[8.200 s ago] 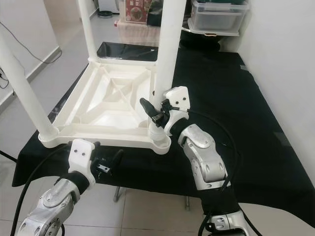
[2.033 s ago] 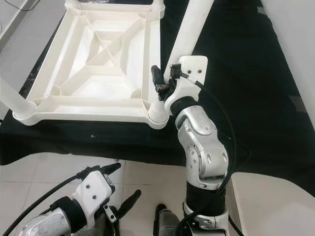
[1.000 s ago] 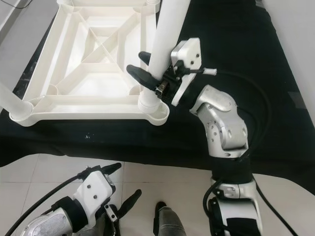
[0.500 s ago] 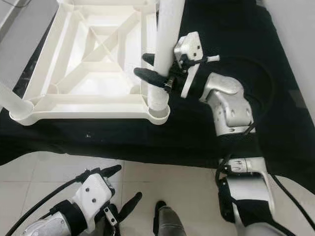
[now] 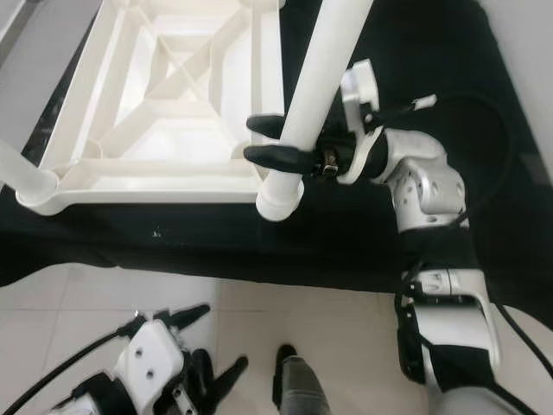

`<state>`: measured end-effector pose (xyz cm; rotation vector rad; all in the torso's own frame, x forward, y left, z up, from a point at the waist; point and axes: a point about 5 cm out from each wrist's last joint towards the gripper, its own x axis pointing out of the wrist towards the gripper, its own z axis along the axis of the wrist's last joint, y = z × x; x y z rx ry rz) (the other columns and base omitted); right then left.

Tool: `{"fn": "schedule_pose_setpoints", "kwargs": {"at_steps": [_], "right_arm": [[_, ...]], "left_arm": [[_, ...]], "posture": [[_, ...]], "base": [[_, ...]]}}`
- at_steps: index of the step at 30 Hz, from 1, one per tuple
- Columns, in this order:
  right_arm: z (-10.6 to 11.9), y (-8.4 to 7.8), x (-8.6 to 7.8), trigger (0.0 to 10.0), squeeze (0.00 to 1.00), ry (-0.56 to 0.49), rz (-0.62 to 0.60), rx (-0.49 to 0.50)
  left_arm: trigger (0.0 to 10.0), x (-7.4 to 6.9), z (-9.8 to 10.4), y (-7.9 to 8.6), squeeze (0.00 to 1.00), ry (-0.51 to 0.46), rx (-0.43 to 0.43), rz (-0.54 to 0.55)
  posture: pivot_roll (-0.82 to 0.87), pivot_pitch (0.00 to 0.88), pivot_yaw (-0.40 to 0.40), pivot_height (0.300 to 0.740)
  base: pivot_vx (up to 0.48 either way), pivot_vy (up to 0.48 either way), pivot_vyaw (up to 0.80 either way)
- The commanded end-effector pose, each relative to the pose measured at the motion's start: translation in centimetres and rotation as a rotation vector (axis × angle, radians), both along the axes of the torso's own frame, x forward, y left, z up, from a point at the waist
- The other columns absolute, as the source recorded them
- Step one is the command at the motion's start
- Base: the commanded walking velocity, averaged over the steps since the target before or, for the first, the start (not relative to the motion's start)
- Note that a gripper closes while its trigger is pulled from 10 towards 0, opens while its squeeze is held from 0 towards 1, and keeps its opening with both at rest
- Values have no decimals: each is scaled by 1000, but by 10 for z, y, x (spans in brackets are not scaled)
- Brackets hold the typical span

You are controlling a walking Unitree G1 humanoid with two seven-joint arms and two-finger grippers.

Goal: Building children table

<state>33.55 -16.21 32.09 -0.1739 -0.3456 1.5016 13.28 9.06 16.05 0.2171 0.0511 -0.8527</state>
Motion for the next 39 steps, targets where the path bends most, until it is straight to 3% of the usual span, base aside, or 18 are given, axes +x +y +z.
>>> {"fn": "schedule_pose_setpoints", "kwargs": {"at_steps": [1,9,15,26,39], "right_arm": [[1,3,0,10000,0,-29,24,-13],[26,9,3,10000,0,-157,31,-14],[39,-1,2,10000,0,-206,51,-99],[40,-9,-9,10000,0,-191,78,-197],[23,10,-15,10000,0,-145,194,-254]], "left_arm": [[10000,-7,-1,0,0,27,4,-17],[10000,-21,5,3,0,57,-8,-6],[10000,-31,9,2,0,80,-30,-21],[10000,-34,10,2,0,90,-56,-28],[10000,-33,11,-4,0,89,-75,-37]], "posture": [[100,435,21,740],[127,469,38,740],[120,486,34,740],[100,497,30,740],[79,488,11,740]], "base": [[0,0,0],[0,0,0],[0,0,0],[0,0,0],[0,0,0]]}}
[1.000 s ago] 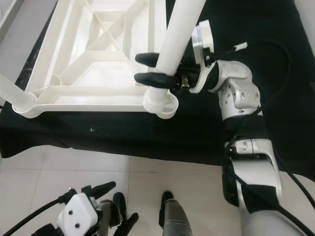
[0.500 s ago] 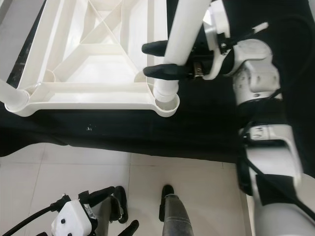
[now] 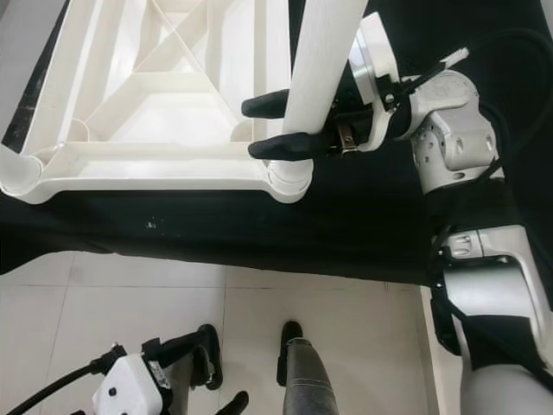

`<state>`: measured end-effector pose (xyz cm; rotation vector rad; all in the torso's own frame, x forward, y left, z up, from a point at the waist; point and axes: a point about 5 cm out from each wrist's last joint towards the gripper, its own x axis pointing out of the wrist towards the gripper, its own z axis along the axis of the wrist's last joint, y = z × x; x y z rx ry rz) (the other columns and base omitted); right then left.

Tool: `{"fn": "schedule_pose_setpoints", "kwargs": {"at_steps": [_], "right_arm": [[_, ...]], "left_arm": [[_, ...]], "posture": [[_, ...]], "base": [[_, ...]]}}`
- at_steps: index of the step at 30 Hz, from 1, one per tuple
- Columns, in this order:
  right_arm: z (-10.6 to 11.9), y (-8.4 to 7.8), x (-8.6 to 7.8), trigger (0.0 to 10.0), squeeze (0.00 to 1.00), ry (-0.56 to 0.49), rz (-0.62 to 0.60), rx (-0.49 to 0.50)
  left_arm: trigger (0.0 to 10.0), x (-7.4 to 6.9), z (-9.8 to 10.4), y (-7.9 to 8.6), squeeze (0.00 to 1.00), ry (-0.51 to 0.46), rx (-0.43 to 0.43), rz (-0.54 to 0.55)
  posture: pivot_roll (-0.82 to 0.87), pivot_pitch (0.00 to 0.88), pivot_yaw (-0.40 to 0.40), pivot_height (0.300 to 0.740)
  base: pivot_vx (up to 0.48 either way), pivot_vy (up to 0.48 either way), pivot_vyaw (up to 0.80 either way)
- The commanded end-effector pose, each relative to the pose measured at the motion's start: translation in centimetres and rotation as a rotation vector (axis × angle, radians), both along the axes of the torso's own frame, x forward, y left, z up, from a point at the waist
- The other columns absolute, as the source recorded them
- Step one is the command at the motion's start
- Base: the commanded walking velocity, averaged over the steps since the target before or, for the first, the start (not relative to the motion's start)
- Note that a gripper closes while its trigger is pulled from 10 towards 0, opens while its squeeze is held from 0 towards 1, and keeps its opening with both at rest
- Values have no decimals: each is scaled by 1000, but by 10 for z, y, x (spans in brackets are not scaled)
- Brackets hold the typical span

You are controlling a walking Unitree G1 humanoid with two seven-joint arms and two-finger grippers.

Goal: Building children table

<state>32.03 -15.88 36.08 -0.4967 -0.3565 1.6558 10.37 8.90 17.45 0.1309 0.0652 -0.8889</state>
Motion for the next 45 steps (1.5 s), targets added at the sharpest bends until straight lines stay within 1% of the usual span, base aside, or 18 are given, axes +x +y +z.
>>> {"fn": "schedule_pose_setpoints", "kwargs": {"at_steps": [1,2,4,7,11,12,13,15,16,18,20,22,25,29,32,39,40,45], "right_arm": [[-18,8,-1,10000,0,69,58,-42],[-18,8,-1,10000,0,69,58,-42],[-26,16,-3,10000,0,96,97,-86],[-27,19,-3,10000,0,102,106,-96],[-25,26,3,10000,0,118,111,-65],[-23,29,10,10000,0,114,90,-45],[-21,29,13,10000,0,115,77,-24],[-21,29,13,10000,0,115,77,-24],[-18,29,18,10000,0,113,55,5],[-18,29,18,10000,0,113,55,5],[-18,28,24,10000,0,98,-2,24],[-19,28,26,10000,0,96,-21,30],[-23,23,22,10000,0,91,-31,31],[-27,20,20,10000,0,71,-46,2],[-28,21,23,10000,0,50,-85,-10],[-26,24,33,10000,0,51,-194,0],[-24,25,36,10000,0,53,-234,8],[-17,29,40,10000,0,78,-293,49]], "left_arm": [[10000,-4,-3,-2,0,39,-5,-8],[10000,-4,-3,-2,0,39,-5,-8],[10000,-4,-3,-3,0,39,-7,-9],[10000,-3,-3,-3,0,39,-8,-11],[10000,-3,-4,-4,0,39,-10,-12],[10000,-2,-4,-4,0,38,-12,-12],[10000,-2,-4,-5,0,37,-13,-11],[10000,-2,-4,-5,0,37,-13,-11],[10000,-2,-4,-5,0,35,-14,-10],[10000,-2,-4,-5,0,35,-14,-10],[10000,-1,-4,-6,0,33,-15,-8],[10000,0,-4,-6,0,32,-16,-8],[10000,1,-5,-7,0,31,-19,-11],[10000,1,-4,-7,0,29,-21,-12],[10000,1,-4,-7,0,28,-22,-13],[10000,2,-4,-7,0,26,-22,-14],[10000,3,-4,-8,0,25,-22,-15],[10000,3,-4,-8,0,24,-23,-15]], "posture": [[77,486,10,740],[77,486,10,740],[73,483,8,740],[73,483,8,740],[66,484,0,740],[65,483,-6,740],[63,483,-10,740],[63,483,-10,740],[64,484,-13,740],[64,484,-13,740],[57,484,-15,740],[57,484,-15,740],[54,481,-16,740],[51,481,-15,740],[50,480,-13,740],[45,475,-13,740],[45,475,-13,740],[44,472,-16,740]], "base": [[0,0,0],[0,0,0],[0,0,0],[0,0,0],[0,0,0],[0,0,0],[0,0,0],[0,0,0],[0,0,0],[0,0,0],[0,0,0],[0,0,0],[0,0,0],[0,0,0],[0,0,0],[0,0,0],[0,0,0],[0,0,0]]}}
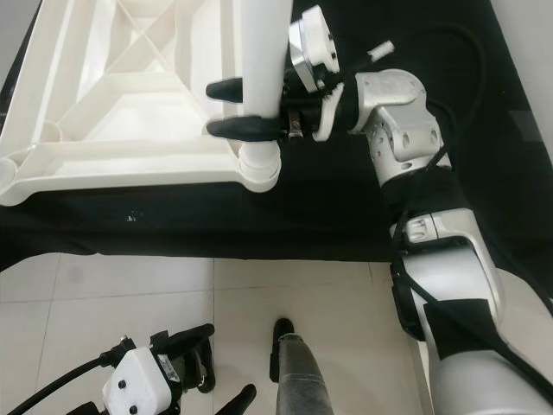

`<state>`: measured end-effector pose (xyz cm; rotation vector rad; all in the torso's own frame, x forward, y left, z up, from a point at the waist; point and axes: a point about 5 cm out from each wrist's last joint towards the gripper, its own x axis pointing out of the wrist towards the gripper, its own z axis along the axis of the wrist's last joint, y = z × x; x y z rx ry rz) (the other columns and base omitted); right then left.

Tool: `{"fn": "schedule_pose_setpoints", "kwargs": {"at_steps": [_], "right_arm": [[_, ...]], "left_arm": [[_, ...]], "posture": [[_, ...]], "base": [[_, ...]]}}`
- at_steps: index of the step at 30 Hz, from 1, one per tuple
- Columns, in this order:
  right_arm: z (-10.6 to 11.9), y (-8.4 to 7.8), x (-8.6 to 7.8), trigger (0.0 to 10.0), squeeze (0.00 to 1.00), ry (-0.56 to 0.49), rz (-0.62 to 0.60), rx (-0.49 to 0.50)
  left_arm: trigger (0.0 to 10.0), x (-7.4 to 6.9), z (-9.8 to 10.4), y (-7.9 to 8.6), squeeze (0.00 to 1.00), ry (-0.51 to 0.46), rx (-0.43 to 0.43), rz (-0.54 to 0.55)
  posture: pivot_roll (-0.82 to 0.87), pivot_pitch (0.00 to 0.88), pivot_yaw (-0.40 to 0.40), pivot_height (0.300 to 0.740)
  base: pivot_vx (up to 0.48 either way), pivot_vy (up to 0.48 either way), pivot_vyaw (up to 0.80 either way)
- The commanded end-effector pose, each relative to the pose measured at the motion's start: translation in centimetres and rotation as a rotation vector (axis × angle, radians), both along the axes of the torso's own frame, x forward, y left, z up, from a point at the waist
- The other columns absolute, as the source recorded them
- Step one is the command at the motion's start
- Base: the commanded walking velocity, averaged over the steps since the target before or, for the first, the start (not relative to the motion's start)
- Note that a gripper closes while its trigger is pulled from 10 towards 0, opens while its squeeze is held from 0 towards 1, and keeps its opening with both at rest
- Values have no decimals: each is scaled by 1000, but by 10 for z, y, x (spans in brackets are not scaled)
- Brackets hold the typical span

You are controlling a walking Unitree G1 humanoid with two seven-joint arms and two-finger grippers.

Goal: Building children table

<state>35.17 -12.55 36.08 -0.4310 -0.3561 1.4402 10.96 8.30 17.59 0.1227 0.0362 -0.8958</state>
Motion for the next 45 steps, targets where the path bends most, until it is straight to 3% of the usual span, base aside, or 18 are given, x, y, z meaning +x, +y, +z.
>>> {"fn": "schedule_pose_setpoints", "kwargs": {"at_steps": [1,13,20,27,30,34,36,39,40,43,45], "right_arm": [[-17,-5,9,10000,0,67,-87,-40],[-13,-3,19,10000,0,58,-241,-35],[-18,-11,27,10000,0,85,-391,10],[-26,-29,31,10000,0,103,-619,84],[-28,-30,29,10000,0,103,-646,96],[-56,-30,15,10000,0,192,-826,224],[-60,-30,13,10000,0,214,-848,238],[-91,-18,-8,10000,0,264,-987,305],[-91,-18,-8,10000,0,264,-987,305],[-128,5,-34,10000,0,347,-1109,315],[-133,16,-41,10000,0,358,-1116,325]], "left_arm": [[10000,-3,-5,-2,0,46,-3,-8],[10000,-2,-6,-3,0,46,-7,-7],[10000,-2,-7,-3,0,47,-8,-6],[10000,0,-8,-3,0,47,-6,-7],[10000,0,-8,-3,0,47,-5,-7],[10000,4,-10,-4,0,42,-5,-8],[10000,4,-11,-4,0,41,-5,-8],[10000,8,-12,-4,0,35,-2,-5],[10000,8,-12,-4,0,35,-2,-5],[10000,12,-13,-3,0,25,1,-6],[10000,14,-14,-2,0,21,2,-6]], "posture": [[44,472,-16,740],[39,470,-22,740],[37,468,-22,740],[33,458,-18,740],[30,456,-17,740],[18,439,-29,740],[18,439,-29,740],[8,429,-30,740],[8,429,-30,740],[0,413,-25,740],[-2,404,-23,740]], "base": [[0,0,0],[0,0,0],[0,0,0],[0,0,0],[0,0,0],[0,0,0],[0,0,0],[0,0,0],[0,0,0],[0,0,0],[0,0,0]]}}
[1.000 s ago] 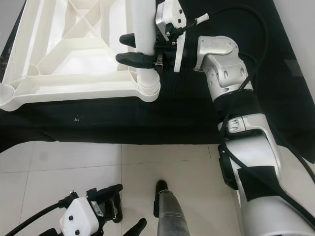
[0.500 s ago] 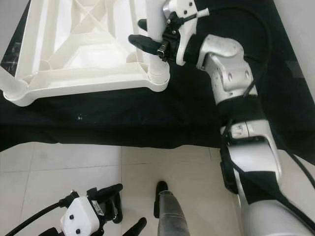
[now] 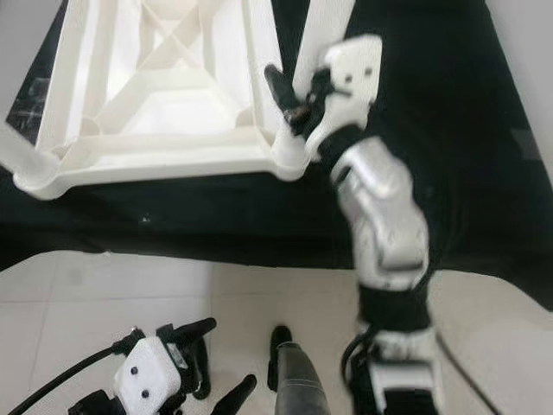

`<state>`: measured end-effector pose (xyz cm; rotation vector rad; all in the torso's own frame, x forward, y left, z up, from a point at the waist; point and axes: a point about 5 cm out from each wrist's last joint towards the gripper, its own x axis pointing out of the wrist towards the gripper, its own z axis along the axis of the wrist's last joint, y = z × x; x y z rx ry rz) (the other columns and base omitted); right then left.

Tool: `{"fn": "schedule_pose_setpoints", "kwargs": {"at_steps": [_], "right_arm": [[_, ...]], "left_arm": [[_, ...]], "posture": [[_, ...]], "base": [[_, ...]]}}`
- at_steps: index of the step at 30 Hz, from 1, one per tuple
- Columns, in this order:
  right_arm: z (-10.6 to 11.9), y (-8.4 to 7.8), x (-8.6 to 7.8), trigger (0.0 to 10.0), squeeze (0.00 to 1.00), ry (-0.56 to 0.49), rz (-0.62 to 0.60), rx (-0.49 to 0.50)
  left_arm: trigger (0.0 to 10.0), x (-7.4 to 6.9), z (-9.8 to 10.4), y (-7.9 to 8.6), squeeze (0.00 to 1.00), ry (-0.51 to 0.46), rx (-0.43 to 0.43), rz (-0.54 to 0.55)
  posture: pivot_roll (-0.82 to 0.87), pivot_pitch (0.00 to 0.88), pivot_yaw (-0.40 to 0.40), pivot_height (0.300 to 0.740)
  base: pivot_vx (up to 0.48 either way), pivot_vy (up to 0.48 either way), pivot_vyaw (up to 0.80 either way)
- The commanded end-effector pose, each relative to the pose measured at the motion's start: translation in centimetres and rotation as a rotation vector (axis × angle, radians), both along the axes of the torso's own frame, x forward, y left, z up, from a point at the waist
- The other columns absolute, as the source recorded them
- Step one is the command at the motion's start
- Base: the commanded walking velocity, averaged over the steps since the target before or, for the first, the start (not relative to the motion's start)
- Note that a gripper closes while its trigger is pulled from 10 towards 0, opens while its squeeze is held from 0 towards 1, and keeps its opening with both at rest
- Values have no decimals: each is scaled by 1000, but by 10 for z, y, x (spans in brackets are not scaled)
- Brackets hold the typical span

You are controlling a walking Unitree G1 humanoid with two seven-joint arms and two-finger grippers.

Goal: Building children table

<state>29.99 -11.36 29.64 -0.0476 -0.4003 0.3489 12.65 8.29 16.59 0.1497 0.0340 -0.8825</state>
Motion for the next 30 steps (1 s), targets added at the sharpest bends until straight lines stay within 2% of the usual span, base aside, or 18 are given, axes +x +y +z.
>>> {"fn": "schedule_pose_setpoints", "kwargs": {"at_steps": [1,7,9,12,18,19,22,24,26,28,30], "right_arm": [[-69,6,10,10000,0,379,-29,-52],[-66,16,7,10000,0,390,-108,-40],[-63,19,9,10000,0,413,-169,-7],[-62,20,9,10000,0,415,-178,1],[-55,26,6,10000,0,397,-196,39],[-50,27,6,10000,0,363,-171,67],[-39,27,6,10000,0,303,-135,104],[-23,23,7,10000,0,223,-105,143],[-5,17,7,10000,0,125,-75,152],[0,15,8,10000,0,100,-71,152],[12,13,3,10000,0,21,-20,158]], "left_arm": [[10000,-2,-5,-2,0,33,-20,-18],[10000,5,-7,-2,0,15,-14,-15],[10000,12,-9,-2,0,0,-11,-7],[10000,13,-9,-2,0,-4,-10,-6],[10000,27,-9,0,0,-48,-3,21],[10000,33,-9,1,0,-68,2,34],[10000,36,-8,2,0,-83,3,47],[10000,40,-8,3,0,-92,6,53],[10000,45,-10,3,0,-109,17,51],[10000,47,-10,4,0,-114,21,51],[10000,54,-9,4,0,-143,31,52]], "posture": [[-3,401,-23,740],[-4,368,-26,740],[-6,343,-33,740],[-6,343,-33,740],[-1,295,-38,740],[2,285,-37,740],[1,282,-36,740],[-4,268,-35,740],[-14,246,-31,740],[-14,243,-31,740],[-19,227,-29,740]], "base": [[0,0,0],[0,0,0],[0,0,0],[0,0,0],[0,0,0],[0,0,0],[0,0,0],[0,0,0],[0,0,0],[0,0,0],[0,0,0]]}}
